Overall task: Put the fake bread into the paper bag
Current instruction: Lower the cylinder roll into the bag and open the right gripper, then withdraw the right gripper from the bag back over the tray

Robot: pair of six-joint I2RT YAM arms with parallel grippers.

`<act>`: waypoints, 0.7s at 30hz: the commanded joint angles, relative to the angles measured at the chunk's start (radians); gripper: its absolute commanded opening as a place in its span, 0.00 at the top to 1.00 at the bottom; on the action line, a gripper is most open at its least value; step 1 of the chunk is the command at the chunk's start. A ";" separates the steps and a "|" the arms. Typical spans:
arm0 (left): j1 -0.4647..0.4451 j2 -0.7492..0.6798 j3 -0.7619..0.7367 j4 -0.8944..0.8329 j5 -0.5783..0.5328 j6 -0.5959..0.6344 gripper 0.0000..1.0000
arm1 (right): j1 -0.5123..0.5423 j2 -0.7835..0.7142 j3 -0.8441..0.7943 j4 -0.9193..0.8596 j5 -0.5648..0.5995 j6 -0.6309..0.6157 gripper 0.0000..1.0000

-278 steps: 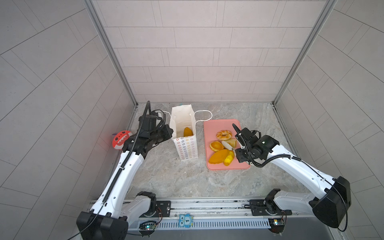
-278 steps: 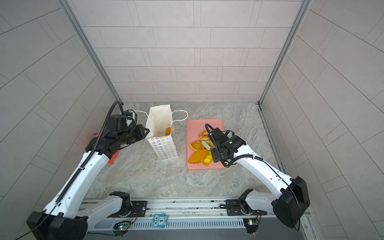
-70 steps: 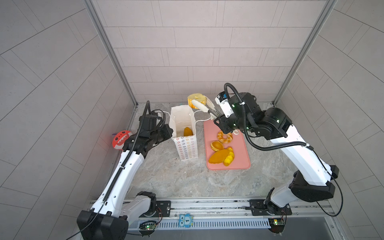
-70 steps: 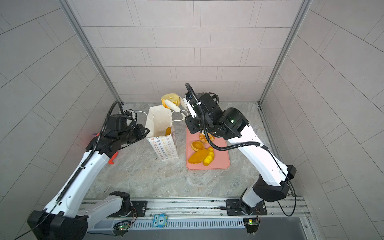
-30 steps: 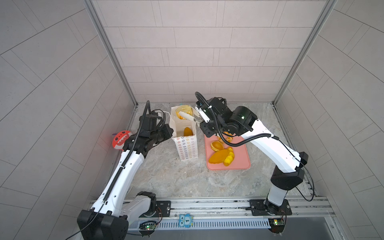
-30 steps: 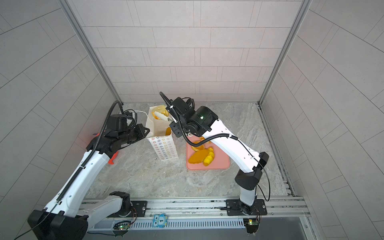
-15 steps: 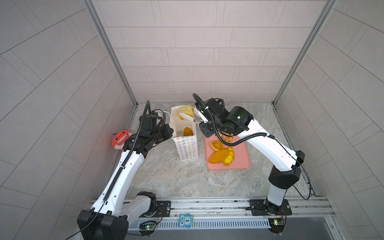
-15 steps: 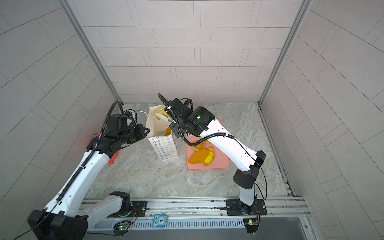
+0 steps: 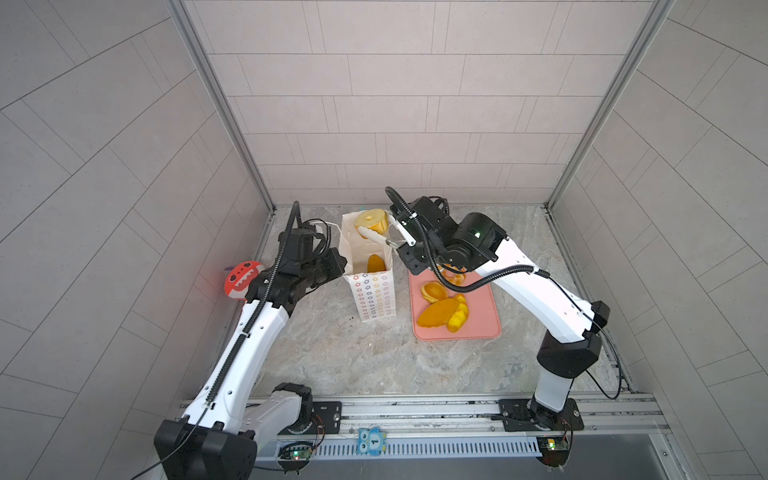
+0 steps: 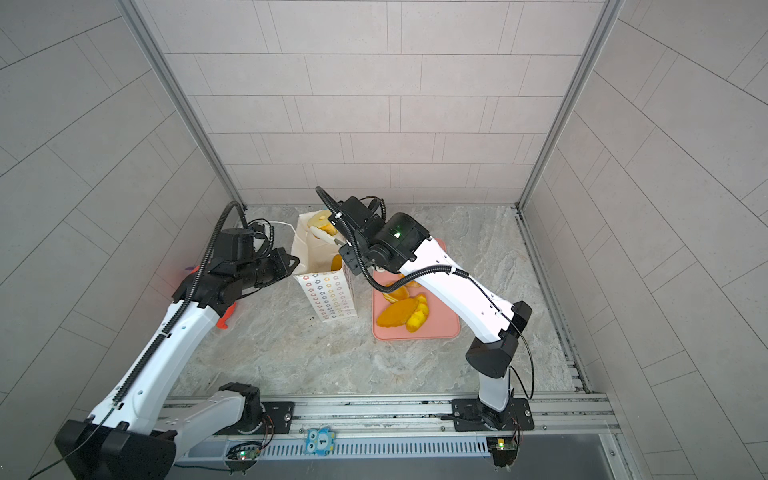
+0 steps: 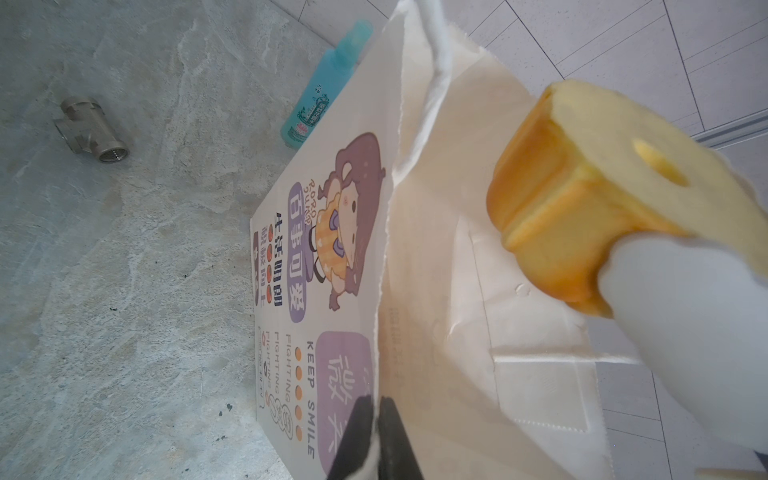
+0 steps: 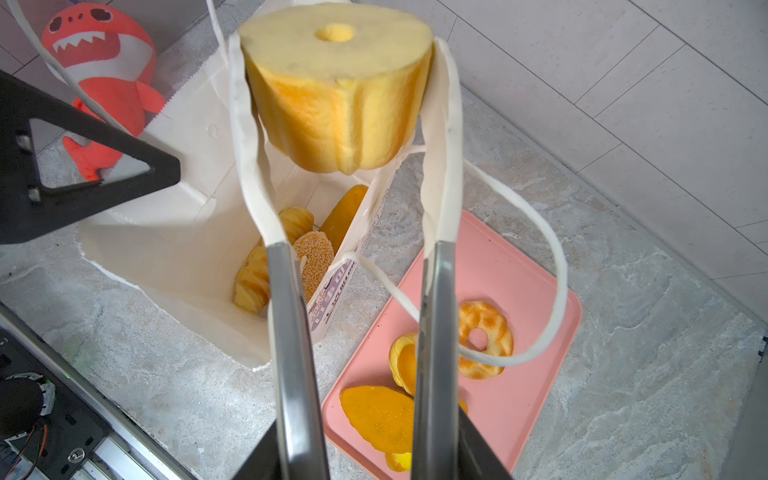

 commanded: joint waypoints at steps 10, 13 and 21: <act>-0.001 -0.013 0.000 0.004 -0.002 0.000 0.90 | 0.006 -0.047 0.023 0.020 0.037 -0.002 0.47; -0.001 -0.013 0.003 0.004 -0.002 0.001 0.90 | 0.005 -0.058 0.023 0.020 0.048 -0.002 0.47; 0.000 -0.011 0.006 0.004 0.001 -0.001 0.90 | 0.006 -0.101 0.016 0.017 0.098 -0.002 0.48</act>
